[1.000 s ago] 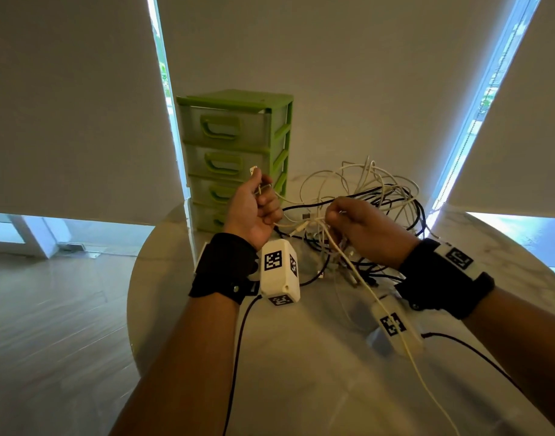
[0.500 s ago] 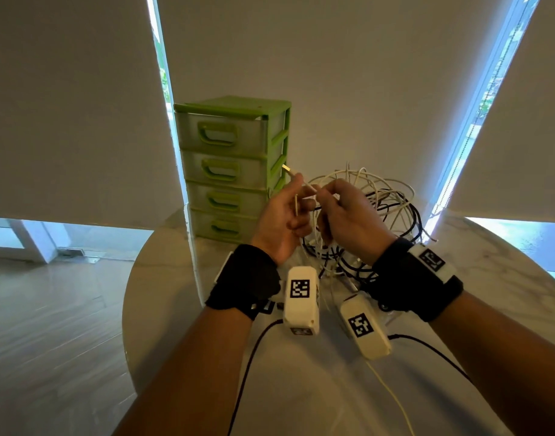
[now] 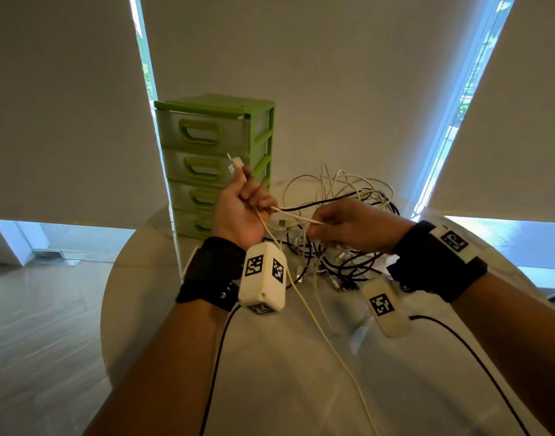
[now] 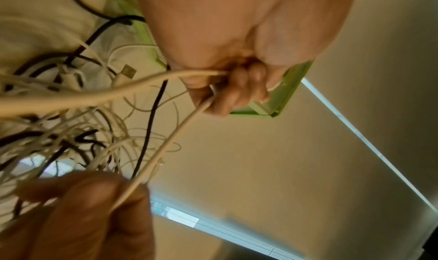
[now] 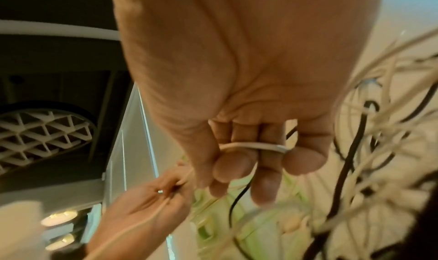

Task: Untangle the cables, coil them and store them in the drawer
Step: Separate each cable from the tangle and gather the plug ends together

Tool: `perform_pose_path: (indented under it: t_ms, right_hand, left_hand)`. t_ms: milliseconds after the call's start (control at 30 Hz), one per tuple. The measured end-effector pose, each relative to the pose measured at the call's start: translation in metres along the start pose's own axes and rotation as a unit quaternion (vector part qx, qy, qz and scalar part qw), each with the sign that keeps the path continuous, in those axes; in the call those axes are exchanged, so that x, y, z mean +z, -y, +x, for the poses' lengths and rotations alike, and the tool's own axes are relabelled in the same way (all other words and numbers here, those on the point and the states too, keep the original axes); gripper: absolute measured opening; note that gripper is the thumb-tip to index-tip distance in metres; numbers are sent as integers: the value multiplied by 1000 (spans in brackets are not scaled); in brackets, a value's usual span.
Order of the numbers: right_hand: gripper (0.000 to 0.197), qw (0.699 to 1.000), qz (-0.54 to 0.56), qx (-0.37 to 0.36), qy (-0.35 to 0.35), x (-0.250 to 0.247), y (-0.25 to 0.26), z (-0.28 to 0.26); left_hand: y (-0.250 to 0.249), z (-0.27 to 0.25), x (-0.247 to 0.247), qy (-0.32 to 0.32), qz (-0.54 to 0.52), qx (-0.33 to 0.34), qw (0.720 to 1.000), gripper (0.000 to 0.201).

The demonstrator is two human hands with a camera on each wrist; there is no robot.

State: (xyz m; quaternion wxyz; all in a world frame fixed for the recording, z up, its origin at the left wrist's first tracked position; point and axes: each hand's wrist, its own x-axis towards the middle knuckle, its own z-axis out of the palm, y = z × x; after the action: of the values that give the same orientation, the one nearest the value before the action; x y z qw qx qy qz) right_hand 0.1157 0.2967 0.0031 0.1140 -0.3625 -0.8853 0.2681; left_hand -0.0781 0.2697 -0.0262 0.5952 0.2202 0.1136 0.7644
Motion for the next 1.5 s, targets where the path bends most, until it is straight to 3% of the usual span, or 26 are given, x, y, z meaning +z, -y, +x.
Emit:
perform_pose_path:
  t_ms: [133, 300, 433, 633, 767, 900, 1033, 1200, 1233, 1300, 1367, 1500]
  right_hand:
    - [26, 982, -156, 49, -94, -19, -18, 2]
    - [21, 956, -78, 55, -278, -53, -18, 4]
    - [18, 933, -68, 41, -351, -69, -6, 4]
    - [18, 954, 86, 32, -284, -64, 11, -6]
    - [19, 946, 155, 4, -283, -66, 35, -17]
    - [17, 941, 193, -71, -270, -64, 66, -25]
    - [19, 936, 223, -118, -244, -54, 72, -23]
    - [32, 911, 360, -93, -178, -50, 51, -19]
    - [35, 928, 327, -76, -161, -50, 44, -18]
    - [38, 987, 79, -38, -137, -49, 24, -13]
    - [33, 982, -123, -4, -141, -46, 2, -8]
    - [10, 966, -72, 10, -249, -46, -19, 0]
  left_hand:
    - [-16, 4, -7, -2, 18, 43, 999, 31]
    - [-16, 2, -6, -56, 112, 29, 992, 46]
    - [-9, 1, -6, -55, 107, -14, 993, 54]
    - [-7, -2, -5, -102, 125, -39, 986, 64]
    - [7, -8, 4, -62, 187, -18, 980, 51]
    - [29, -20, 25, 29, 340, 23, 940, 14]
    - [44, -28, 39, 42, 465, 72, 881, 6]
    - [47, -25, 39, 11, 450, 98, 887, 13]
    - [46, -23, 38, -3, 440, 98, 893, 11]
    - [41, -20, 36, -28, 415, 92, 905, 14]
    - [35, -17, 31, -41, 385, 95, 917, 19]
    - [32, -16, 26, -62, 365, 115, 922, 20]
